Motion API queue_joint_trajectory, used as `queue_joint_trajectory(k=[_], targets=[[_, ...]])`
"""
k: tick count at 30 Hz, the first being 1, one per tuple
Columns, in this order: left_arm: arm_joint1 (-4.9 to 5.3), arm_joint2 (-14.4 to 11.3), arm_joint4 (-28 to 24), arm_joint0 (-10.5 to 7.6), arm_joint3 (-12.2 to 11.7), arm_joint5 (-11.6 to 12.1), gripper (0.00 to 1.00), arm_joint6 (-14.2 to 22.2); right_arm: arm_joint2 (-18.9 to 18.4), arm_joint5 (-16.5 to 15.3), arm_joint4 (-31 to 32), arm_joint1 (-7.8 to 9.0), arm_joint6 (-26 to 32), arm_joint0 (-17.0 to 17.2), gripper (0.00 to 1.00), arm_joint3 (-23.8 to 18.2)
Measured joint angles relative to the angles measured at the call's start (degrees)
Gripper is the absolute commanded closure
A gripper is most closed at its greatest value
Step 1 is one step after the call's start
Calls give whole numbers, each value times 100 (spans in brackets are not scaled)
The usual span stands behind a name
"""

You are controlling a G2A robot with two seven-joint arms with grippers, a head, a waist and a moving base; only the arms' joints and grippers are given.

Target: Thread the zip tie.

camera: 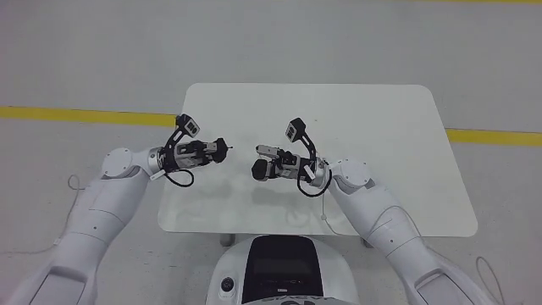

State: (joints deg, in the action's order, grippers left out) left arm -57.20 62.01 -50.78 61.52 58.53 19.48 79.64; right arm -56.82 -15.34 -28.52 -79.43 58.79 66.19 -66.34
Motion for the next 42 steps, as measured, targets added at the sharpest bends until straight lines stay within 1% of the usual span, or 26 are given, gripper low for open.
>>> queue_joint_trajectory(k=[2, 10, 12, 14, 16, 17, 20, 21, 23, 24, 25, 27, 31, 36, 38, 40, 42], targets=[[-21, 8, -146, 4, 7, 0, 100, 0, 0, 0, 0, 0, 0, 0, 0, 0], [-20, 8, -143, 5, 10, 0, 100, 0, -4, 0, 11, 1, -12, 4, 0, -8], [-20, 8, -143, 5, 10, 0, 100, 0, -55, 25, 230, 29, -230, 33, 0, -106], [-20, 8, -143, 5, 10, 0, 100, 0, -137, 123, 610, 81, -495, 45, 0, -235], [-20, 8, -143, 5, 10, 0, 100, 0, -232, 372, 1175, 150, -796, 46, 0, -455], [-20, 8, -143, 5, 10, 0, 100, 0, -250, 588, 1574, 188, -973, 39, 0, -631], [-20, 8, -143, 5, 10, 0, 100, 0, -193, 1160, 2352, 242, -1168, 20, 0, -1048], [-20, 8, -143, 5, 10, 0, 100, 0, -129, 1441, 2726, 260, -1229, -24, 0, -1175], [-20, 8, -143, 5, 10, 0, 100, 0, 31, 1873, 3356, 273, -1343, -105, 0, -1319], [-20, 8, -143, 5, 10, 0, 100, 0, 181, 2112, 3776, 276, -1349, -161, 0, -1391], [-20, 8, -143, 5, 10, 0, 100, 0, 282, 2236, 4049, 275, -1333, -191, 0, -1435], [-20, 8, -143, 5, 10, 0, 100, 0, 357, 2327, 4325, 271, -1336, -202, 0, -1469], [-20, 8, -143, 5, 10, 0, 100, 0, 345, 2312, 4188, 270, -1340, -197, 0, -1464], [-20, 8, -143, 5, 10, 0, 100, 0, 345, 2312, 4194, 270, -1341, -197, 0, -1464], [-20, 8, -143, 5, 10, 0, 100, 0, 365, 2348, 4297, 274, -1397, -194, 0, -1481], [-20, 8, -143, 5, 10, 0, 100, 0, 452, 2610, 4633, 280, -1380, -282, 0, -1527], [-20, 8, -143, 5, 10, 0, 100, 0, 598, 3003, 4984, 268, -1208, -456, 0, -1561]])
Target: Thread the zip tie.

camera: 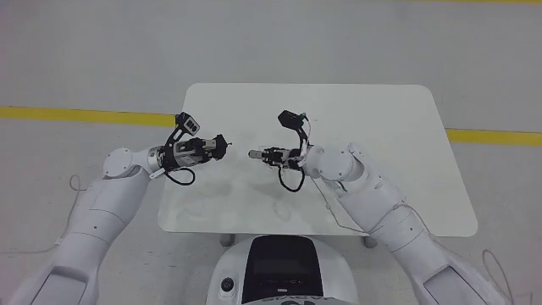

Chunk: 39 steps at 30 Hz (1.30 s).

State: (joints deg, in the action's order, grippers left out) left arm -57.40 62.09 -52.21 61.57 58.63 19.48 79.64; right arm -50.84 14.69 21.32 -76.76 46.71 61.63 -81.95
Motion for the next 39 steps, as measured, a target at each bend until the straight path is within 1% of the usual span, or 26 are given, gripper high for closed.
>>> queue_joint_trajectory(k=[3, 4, 8, 9, 12, 14, 21, 23, 25, 28, 31, 34, 35, 37, 39], targets=[[0, 0, 0, 0, 0, 0, 100, 0, 262, 447, 399, -48, 332, -318, 0, 70], [0, 0, 0, 0, 0, 0, 100, 0, 341, 491, 525, -67, 419, -417, 0, 142], [0, 0, 0, 0, 0, 0, 100, 0, 627, 479, 1035, -211, 802, -827, 0, 603], [0, 0, 0, 0, 0, 0, 100, 0, 695, 478, 1187, -275, 919, -940, 0, 750], [0, 0, 0, 0, 0, 0, 100, 0, 847, 478, 1493, -445, 1205, -1138, 0, 1002], [0, 0, 0, 0, 0, 0, 100, 0, 861, 478, 1534, -473, 1245, -1158, 0, 1040], [0, 0, 0, 0, 0, 0, 100, 0, 862, 470, 1533, -467, 1224, -1146, 0, 1035], [0, 0, 0, 0, 0, 0, 100, 0, 934, 447, 1689, -474, 1172, -1150, 0, 1060], [0, 0, 0, 0, 0, 0, 100, 0, 1019, 451, 1807, -503, 1262, -1247, 0, 1081], [0, 0, 0, 0, 0, 0, 100, 0, 1178, 442, 1900, -584, 1481, -1507, 0, 1209], [0, 0, 0, 0, 0, 0, 100, 0, 1395, 432, 1935, -712, 1658, -1797, 0, 1447], [0, 0, 0, 0, 0, 0, 100, 0, 1658, 394, 1939, -874, 1800, -2071, 0, 1799], [0, 0, 0, 0, 0, 0, 100, 0, 1760, 392, 1931, -947, 1817, -2167, 0, 1976], [0, 0, 0, 0, 0, 0, 100, 0, 1903, 392, 1916, -1055, 1810, -2278, 0, 2257], [0, 0, 0, 0, 0, 0, 100, 0, 2027, 262, 1845, -1165, 1776, -2352, 0, 2524]])
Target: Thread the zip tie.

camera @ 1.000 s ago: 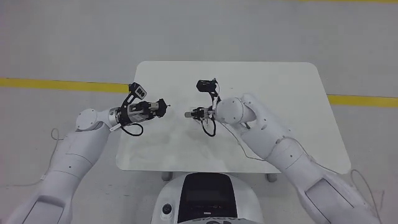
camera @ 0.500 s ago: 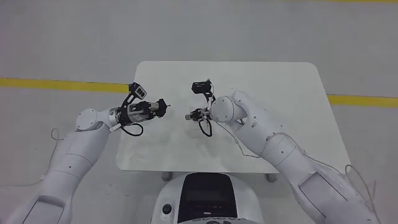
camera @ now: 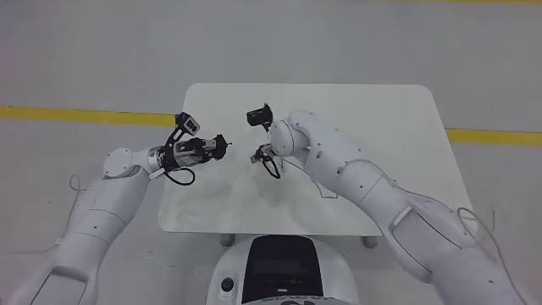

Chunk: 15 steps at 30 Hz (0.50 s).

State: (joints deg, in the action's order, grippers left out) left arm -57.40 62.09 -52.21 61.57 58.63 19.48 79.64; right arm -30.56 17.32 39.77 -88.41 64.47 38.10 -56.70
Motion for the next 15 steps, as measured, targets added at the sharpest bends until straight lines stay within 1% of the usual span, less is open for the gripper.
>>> queue_joint_trajectory(k=[2, 9, 11, 15], targets=[[0, 0, 0, 0, 0, 0, 100, 0, 19, -40, -23, -24, -22, -16, 0, 73], [0, 0, 0, 0, 0, 0, 100, 0, 13, -42, -8, -18, -42, 3, 0, 55], [0, 0, 0, 0, 0, 0, 100, 0, 58, -115, 132, -16, -135, 54, 0, 11], [0, 0, 0, 0, 0, 0, 100, 0, 232, -152, 490, -75, 91, -38, 0, 29]])
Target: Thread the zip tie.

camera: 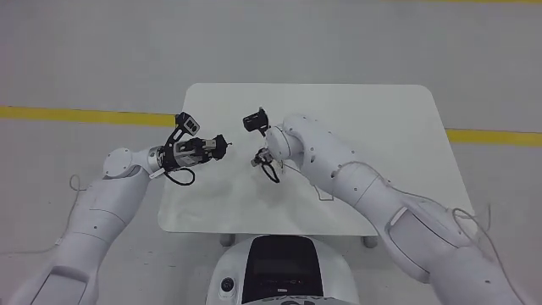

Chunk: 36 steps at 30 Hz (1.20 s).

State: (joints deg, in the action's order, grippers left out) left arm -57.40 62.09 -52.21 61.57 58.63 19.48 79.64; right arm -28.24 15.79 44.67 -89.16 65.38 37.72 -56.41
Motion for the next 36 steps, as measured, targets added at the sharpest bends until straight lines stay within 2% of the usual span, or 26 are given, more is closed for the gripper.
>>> queue_joint_trajectory(k=[5, 9, 16, 23, 28, 34, 35, 36], targets=[[0, 0, 0, 0, 0, 0, 100, 0, 194, -191, 71, -193, 162, -194, 0, 300], [0, 0, 0, 0, 0, 0, 100, 0, 311, -314, 0, -386, 180, -334, 0, 778], [0, 0, 0, 0, 0, 0, 100, 0, 311, -311, -4, -391, 173, -334, 0, 794], [0, 0, 0, 0, 0, 0, 100, 0, 331, -615, 126, -418, 81, -207, 0, 870], [0, 0, 0, 0, 0, 0, 100, 0, 329, -634, 133, -419, 64, -197, 0, 872], [0, 0, 0, 0, 0, 0, 100, 0, 238, -768, 321, -379, -238, -68, 0, 708], [0, 0, 0, 0, 0, 0, 100, 0, 225, -789, 363, -370, -251, -57, 9, 675], [0, 0, 0, 0, 0, 0, 100, 0, 209, -817, 419, -358, -260, -43, 27, 633]])
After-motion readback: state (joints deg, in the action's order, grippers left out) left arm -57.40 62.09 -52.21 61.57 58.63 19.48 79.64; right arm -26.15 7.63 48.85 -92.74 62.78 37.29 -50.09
